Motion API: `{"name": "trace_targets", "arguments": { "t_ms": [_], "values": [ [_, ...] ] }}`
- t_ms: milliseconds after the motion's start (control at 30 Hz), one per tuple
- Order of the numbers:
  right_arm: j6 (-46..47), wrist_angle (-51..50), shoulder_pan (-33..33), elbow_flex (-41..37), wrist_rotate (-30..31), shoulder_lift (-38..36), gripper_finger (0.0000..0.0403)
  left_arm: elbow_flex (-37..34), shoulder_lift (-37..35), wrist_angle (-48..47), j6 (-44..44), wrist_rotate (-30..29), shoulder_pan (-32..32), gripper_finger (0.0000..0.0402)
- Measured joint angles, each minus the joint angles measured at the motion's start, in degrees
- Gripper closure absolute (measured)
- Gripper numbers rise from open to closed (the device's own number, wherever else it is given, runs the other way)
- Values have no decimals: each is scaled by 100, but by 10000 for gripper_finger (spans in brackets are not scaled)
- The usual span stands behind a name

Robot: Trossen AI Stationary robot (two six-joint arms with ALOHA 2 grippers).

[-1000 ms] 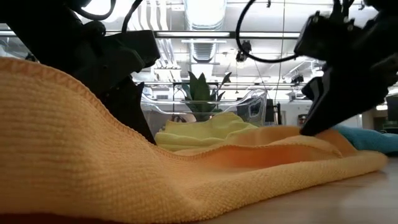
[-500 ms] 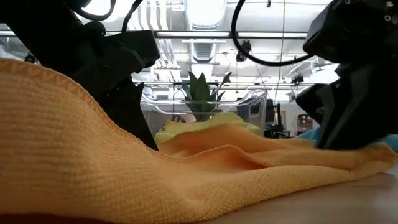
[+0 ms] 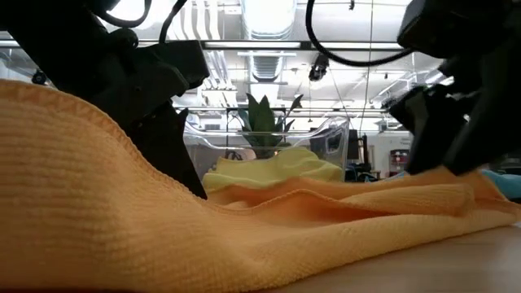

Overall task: Fold microfiber towels
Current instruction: Fold the orange microfiber towel

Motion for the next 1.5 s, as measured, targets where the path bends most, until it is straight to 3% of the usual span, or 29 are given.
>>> {"name": "trace_targets", "arguments": {
  "t_ms": [167,333,733,1200,1500],
  "values": [
    [299,-224,-35,-9,926,-57,200,-4,-2,3,-2,0,-1,210],
    [748,-331,-245,-13,1038,113,200,-4,-2,1,-4,0,-1,210],
    [282,63,-72,-15,-544,73,200,-12,-2,-2,7,0,-1,210],
    [322,-323,2,-13,-633,-461,200,-19,-2,-2,0,2,-1,210],
    [639,-644,-40,-24,586,-516,200,-19,-2,-2,-4,2,-1,210]
  ]
}}
